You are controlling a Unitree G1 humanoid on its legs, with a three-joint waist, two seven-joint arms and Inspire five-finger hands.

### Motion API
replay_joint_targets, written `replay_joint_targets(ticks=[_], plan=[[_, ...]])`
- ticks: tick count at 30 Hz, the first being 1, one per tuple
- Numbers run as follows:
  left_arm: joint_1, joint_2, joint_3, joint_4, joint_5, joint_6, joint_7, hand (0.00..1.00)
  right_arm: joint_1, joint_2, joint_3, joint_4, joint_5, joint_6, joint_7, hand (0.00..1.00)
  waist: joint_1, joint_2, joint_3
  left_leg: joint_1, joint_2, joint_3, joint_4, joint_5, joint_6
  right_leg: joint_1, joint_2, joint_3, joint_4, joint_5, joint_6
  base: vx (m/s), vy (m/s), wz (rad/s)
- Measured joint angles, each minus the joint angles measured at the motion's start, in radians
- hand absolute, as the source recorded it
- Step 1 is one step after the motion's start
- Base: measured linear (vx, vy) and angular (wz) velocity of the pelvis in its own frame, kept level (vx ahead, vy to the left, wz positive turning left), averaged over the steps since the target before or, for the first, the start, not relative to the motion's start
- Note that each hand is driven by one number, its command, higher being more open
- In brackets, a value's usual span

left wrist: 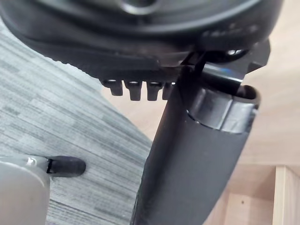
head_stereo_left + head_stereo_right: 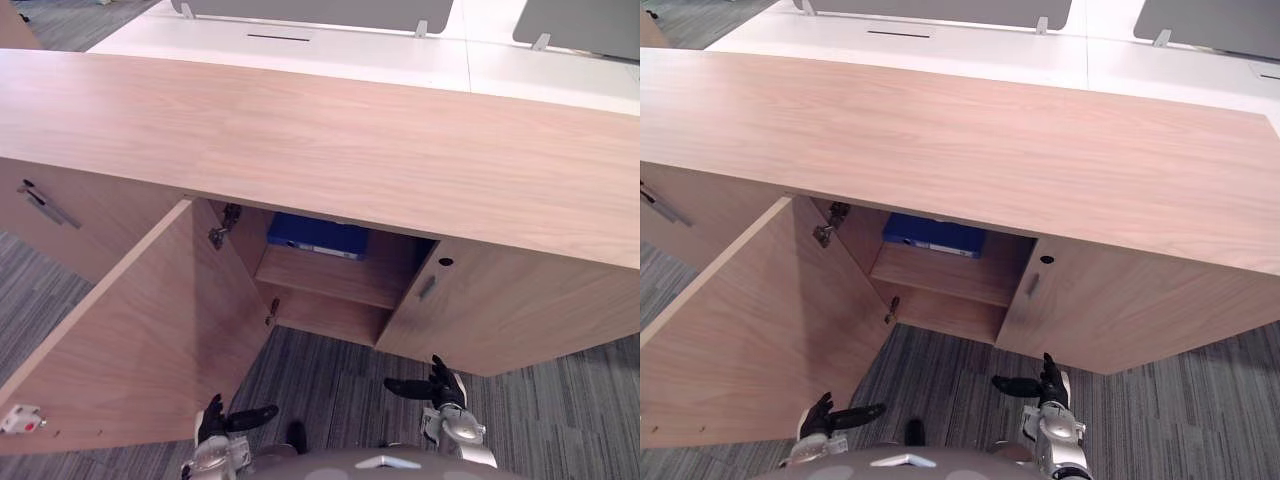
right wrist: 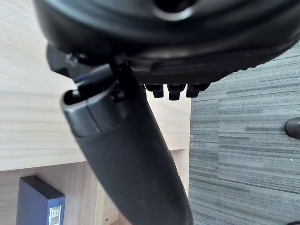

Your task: Walk over to the cabinet, pick up the folder, carry it to the office cabinet, place the folder inside the office cabinet, then close the office cabinet door

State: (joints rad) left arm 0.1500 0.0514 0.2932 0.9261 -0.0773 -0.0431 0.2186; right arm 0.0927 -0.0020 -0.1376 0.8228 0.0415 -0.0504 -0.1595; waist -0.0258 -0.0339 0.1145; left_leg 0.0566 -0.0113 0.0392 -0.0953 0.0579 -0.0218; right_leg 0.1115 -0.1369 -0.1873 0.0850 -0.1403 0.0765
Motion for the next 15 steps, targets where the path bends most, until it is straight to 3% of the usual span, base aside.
replay_joint_targets(ticks=[4,9,15], plan=[[0.025,-0.004,0.077,-0.035,-0.074,-0.003,0.039,1.0,0.006,0.0,0.0,0.003,-0.001,0.002,-0.008,1.0,0.0,-0.002,0.009,0.005,0.007,-0.029,-0.001,0.013,-0.002,0.014,0.006,-0.029,0.003,-0.011,-0.012,-0.13,-0.047,0.25],[0.088,-0.02,0.177,-0.141,-0.179,-0.021,0.094,1.0,0.014,0.0,-0.003,-0.002,-0.001,0.002,-0.02,1.0,0.016,-0.002,0.014,0.01,0.007,-0.057,-0.001,0.011,-0.007,0.047,0.01,-0.058,-0.005,-0.022,0.002,-0.06,-0.021,0.19],[0.12,-0.022,0.238,-0.281,-0.198,-0.04,0.102,1.0,0.011,-0.001,-0.03,-0.011,-0.001,0.002,-0.019,1.0,0.029,-0.007,0.021,0.014,-0.016,-0.092,0.0,0.011,-0.003,0.082,-0.005,-0.094,-0.009,-0.025,0.009,0.05,-0.013,0.22]])
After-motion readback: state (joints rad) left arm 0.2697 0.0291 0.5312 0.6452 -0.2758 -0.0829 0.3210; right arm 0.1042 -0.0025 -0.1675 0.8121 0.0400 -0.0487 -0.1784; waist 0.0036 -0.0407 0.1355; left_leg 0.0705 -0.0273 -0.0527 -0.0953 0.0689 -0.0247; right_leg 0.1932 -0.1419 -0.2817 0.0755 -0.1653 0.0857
